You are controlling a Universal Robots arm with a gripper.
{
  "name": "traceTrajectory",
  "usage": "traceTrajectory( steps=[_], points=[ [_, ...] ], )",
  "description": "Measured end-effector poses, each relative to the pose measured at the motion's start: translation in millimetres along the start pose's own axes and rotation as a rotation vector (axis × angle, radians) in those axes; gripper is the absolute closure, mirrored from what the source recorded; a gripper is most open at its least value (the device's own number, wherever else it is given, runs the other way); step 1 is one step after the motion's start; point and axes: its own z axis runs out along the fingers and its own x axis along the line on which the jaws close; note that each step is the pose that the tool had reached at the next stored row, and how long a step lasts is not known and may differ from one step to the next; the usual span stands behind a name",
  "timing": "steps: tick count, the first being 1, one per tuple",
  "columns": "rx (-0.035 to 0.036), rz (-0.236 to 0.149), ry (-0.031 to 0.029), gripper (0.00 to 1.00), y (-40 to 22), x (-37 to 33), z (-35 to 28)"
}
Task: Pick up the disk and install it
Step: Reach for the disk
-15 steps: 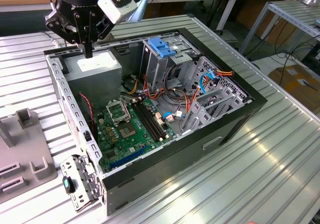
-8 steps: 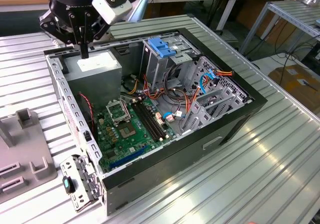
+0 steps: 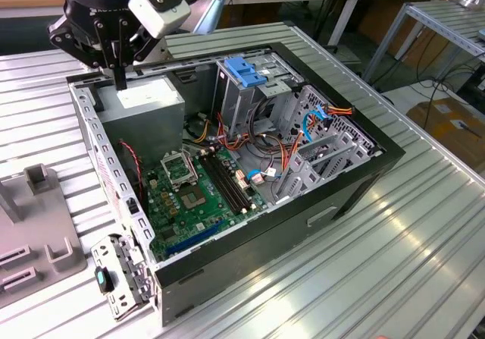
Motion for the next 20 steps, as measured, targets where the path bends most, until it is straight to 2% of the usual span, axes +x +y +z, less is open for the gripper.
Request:
traceTrajectory(
  steps=[8,17,20],
  points=[
    [0.0,0.0,0.0,0.89,-0.4,11.1,-0.3],
    [0.0,0.0,0.0,0.89,-0.5,12.5,-0.3],
    [0.0,0.0,0.0,0.89,-0.7,15.7,-0.4]
  ],
)
